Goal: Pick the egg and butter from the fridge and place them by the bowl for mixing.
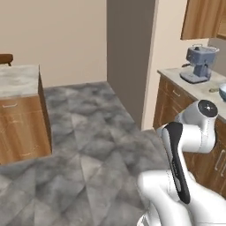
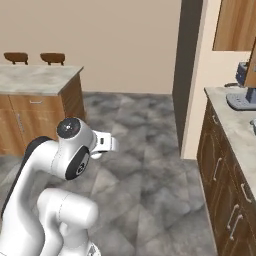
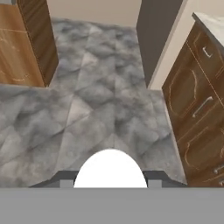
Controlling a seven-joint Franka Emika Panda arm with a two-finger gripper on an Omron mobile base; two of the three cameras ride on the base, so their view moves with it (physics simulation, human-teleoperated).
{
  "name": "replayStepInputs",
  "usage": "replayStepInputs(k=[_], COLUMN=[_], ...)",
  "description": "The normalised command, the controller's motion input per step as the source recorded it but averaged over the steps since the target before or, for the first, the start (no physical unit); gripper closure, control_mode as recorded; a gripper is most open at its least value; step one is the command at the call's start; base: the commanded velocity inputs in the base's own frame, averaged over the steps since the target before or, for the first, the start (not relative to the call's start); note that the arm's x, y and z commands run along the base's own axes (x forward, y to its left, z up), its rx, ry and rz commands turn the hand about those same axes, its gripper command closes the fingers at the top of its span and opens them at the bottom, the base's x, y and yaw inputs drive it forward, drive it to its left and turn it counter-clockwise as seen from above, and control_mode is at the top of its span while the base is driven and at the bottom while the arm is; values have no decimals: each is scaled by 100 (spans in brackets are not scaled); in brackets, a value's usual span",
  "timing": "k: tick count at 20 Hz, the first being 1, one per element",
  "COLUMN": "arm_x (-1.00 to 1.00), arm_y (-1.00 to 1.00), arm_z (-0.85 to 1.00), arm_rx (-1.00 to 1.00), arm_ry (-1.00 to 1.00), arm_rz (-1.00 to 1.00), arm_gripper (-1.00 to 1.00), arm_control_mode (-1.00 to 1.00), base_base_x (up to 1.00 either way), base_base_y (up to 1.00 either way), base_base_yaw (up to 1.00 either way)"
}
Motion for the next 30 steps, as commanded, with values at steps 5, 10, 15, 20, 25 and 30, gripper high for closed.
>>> replayStepInputs(k=[5,10,15,20,25,30], arm_x=[0,0,0,0,0,0], arm_y=[0,0,0,0,0,0], arm_z=[0,0,0,0,0,0], arm_rx=[0,0,0,0,0,0], arm_ry=[0,0,0,0,0,0], arm_rz=[0,0,0,0,0,0], arm_gripper=[100,100,100,100,100,100], arm_control_mode=[100,100,100,100,100,100], base_base_x=[100,100,100,84,23,31], base_base_y=[4,29,54,39,1,9], base_base_yaw=[-14,-35,-53,-62,-76,-72])
